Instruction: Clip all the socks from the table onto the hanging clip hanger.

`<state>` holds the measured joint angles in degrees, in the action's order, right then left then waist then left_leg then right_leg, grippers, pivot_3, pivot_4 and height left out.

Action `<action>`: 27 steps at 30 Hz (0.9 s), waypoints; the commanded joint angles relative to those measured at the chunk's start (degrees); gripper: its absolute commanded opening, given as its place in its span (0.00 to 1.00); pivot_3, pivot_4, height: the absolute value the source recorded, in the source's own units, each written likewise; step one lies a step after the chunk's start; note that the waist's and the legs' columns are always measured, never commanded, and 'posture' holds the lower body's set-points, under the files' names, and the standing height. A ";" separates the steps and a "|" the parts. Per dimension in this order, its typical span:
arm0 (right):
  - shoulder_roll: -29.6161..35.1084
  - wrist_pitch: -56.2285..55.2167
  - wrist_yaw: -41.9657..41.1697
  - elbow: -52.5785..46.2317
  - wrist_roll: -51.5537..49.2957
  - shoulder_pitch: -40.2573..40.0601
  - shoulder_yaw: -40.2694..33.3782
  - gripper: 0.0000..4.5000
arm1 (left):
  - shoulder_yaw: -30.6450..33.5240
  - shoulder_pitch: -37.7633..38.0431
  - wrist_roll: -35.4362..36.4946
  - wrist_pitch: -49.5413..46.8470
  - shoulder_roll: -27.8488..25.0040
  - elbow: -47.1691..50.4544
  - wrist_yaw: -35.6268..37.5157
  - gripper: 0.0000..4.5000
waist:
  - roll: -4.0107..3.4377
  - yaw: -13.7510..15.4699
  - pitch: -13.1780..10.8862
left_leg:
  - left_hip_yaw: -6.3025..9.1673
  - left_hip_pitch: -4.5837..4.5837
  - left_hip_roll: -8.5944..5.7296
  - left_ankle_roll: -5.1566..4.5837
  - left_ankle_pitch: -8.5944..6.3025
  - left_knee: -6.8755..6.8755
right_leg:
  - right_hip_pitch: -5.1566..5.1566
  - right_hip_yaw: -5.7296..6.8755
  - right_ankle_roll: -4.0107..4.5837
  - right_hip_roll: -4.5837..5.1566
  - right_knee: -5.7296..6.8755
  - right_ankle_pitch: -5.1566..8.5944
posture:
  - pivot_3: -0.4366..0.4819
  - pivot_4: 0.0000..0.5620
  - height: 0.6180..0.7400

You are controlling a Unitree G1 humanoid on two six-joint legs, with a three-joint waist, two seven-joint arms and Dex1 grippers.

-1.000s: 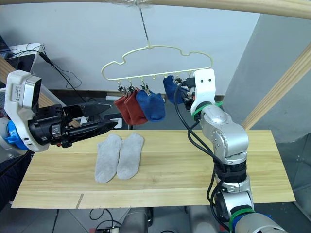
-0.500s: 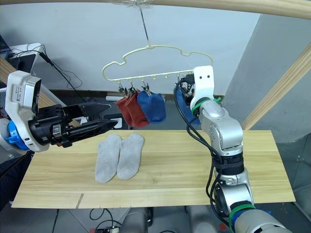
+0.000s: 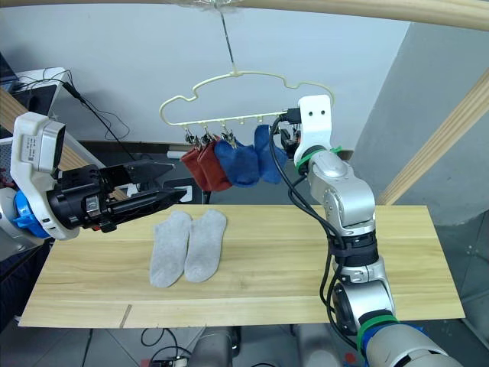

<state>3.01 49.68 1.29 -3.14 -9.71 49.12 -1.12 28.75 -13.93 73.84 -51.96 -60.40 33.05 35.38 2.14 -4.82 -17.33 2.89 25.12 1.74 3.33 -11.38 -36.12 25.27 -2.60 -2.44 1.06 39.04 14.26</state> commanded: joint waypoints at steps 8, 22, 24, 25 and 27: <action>-0.51 -3.04 0.70 1.66 0.49 3.91 -1.27 0.57 | 1.51 -0.07 0.21 1.73 0.75 1.88 -1.33 0.72 | 0.00 0.02 0.00 | 0.00 0.00 0.00 0.00 0.00 -0.01 | 0.00 0.00 0.00 0.00 0.01 0.00 | 0.43 0.43 1.00; -0.93 -4.57 0.88 4.34 0.56 5.70 -1.59 0.57 | 1.47 0.47 0.37 1.88 1.20 2.77 -2.66 0.72 | 0.00 0.08 0.00 | 0.01 0.00 0.00 0.00 0.00 -0.01 | -0.01 0.01 0.01 0.00 0.02 -0.01 | 0.43 0.43 1.00; -1.24 -4.87 0.94 4.88 0.55 6.15 -1.67 0.57 | 1.25 0.45 0.26 2.07 1.18 2.85 -2.76 0.72 | 0.00 0.08 0.00 | 0.01 0.00 0.00 0.00 0.00 -0.02 | -0.01 0.02 0.01 0.00 0.03 -0.01 | 0.44 0.43 1.00; -1.35 -4.97 0.94 5.05 0.55 6.29 -1.68 0.57 | 1.19 0.46 0.20 2.15 1.16 2.89 -2.79 0.72 | 0.00 0.08 0.00 | 0.01 0.00 0.00 0.00 0.00 -0.02 | 0.00 0.02 0.01 0.00 0.03 -0.01 | 0.44 0.43 1.00; -1.48 -5.10 0.88 5.25 0.54 6.43 -1.65 0.57 | 1.15 0.46 0.28 2.20 1.13 2.88 -2.90 0.72 | 0.00 0.07 0.00 | 0.01 0.00 0.00 0.00 0.00 -0.01 | 0.00 0.01 0.01 0.00 0.03 -0.01 | 0.44 0.43 1.00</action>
<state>1.86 46.12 1.80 3.44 -9.50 53.75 -2.24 28.74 -13.43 73.89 -50.86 -59.17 34.25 32.68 2.15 -4.75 -17.33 2.90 25.11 1.75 3.33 -11.38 -36.14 25.27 -2.58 -2.43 1.06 39.07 14.25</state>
